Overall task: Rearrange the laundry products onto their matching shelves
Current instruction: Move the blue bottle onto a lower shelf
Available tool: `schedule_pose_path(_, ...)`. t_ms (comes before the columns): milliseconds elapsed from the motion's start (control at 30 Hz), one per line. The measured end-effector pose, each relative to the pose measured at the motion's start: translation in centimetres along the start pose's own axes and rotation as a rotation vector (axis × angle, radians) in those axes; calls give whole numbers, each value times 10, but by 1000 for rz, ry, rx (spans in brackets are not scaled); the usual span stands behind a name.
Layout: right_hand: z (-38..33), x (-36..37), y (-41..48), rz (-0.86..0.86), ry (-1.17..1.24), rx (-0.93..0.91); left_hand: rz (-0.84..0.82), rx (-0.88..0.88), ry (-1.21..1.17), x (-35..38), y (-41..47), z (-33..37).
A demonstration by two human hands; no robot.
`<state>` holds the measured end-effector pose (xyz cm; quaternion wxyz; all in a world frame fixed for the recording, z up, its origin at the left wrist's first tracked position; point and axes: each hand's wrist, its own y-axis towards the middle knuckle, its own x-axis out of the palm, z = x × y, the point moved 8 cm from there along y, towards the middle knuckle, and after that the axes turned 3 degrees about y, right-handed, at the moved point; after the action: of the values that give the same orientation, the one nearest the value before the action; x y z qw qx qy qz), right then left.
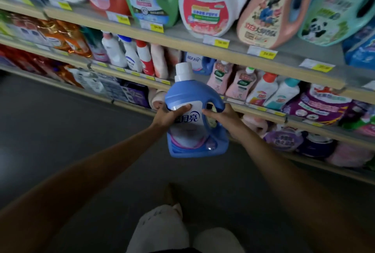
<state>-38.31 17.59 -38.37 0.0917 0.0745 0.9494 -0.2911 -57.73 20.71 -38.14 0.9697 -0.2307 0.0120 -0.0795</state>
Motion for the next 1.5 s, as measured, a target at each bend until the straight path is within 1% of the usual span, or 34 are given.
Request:
schedule_pose_path(167,6,46,69,24,33,-1,-22,-32,57,-45,60,-5)
schedule_pose_path(267,12,55,105,35,44,10,-15,-50,64,-53,94,-6)
schedule_pose_path(367,-1,59,126,72,53,16,10,-51,62,-58,129,-12)
schedule_pose_path(567,10,73,199,37,36,-30,88,-53,59,-64,197,-44)
schedule_pose_path(633,19,74,221,32,-15,-47,98,-27,82,-63,217,-50)
schedule_pose_path(733,20,72,245,50,-49,-78,64,29,98,-59,246,-51)
schedule_pose_path(867,8,61,272,127,-5,-192,48,87,123,-54,280,-39)
schedule_pose_path(967,0,55,287,176,39,-255,26,169,158,-46,296,-21)
schedule_pose_path(1100,-16,45,295,278,79,-367,9,288,192,-38,312,4)
schedule_pose_path(1233,-24,41,298,336,86,-447,-34,370,175,-28,323,13)
schedule_pose_path(1367,-20,40,300,395,57,-485,-104,434,165,-21,339,8)
schedule_pose_path(1500,-4,39,306,440,64,-475,-181,427,185,-14,351,-2)
